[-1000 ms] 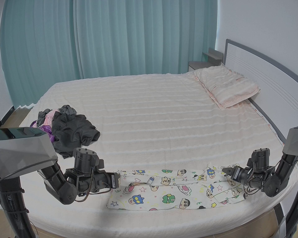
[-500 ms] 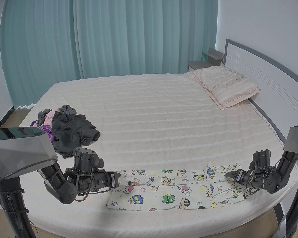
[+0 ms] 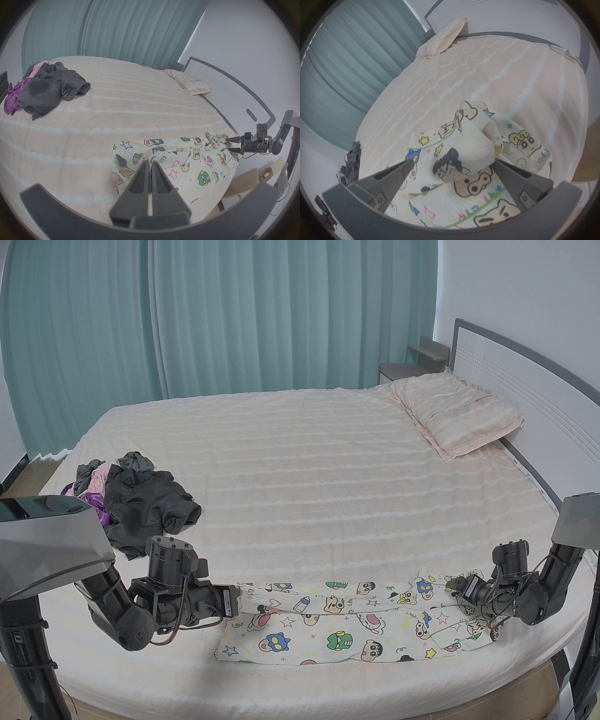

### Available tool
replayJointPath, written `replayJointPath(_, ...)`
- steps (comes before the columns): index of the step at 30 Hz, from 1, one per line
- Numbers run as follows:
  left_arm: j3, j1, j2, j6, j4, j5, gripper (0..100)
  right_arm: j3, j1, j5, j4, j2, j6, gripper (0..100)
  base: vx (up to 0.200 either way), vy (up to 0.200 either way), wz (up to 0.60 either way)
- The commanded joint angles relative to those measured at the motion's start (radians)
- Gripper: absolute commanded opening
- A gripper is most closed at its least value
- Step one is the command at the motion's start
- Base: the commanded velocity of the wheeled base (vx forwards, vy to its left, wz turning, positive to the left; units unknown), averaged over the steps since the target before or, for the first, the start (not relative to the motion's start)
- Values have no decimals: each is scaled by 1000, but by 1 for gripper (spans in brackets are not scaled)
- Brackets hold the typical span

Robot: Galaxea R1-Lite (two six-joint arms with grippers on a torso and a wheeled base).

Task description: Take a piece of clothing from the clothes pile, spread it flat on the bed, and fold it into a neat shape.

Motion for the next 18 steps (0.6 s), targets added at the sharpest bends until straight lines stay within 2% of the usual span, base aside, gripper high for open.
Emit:
replayJointPath(1, -1, 1, -1, -1, -2, 0, 0, -33, 19, -24, 3, 35, 22, 100, 0, 0, 0)
replayJointPath(8, 2, 3, -4, -1, 0, 0, 0, 19, 34, -78, 5, 9, 22, 100, 0, 0, 0)
replayJointPath(14, 1, 4, -1, -1, 0, 2, 0, 30, 48, -78, 3, 13, 30, 100, 0, 0, 0)
replayJointPath(18, -1, 4, -4, -1, 0, 2, 0, -24, 46, -84, -6, 56, 87, 100, 0, 0, 0)
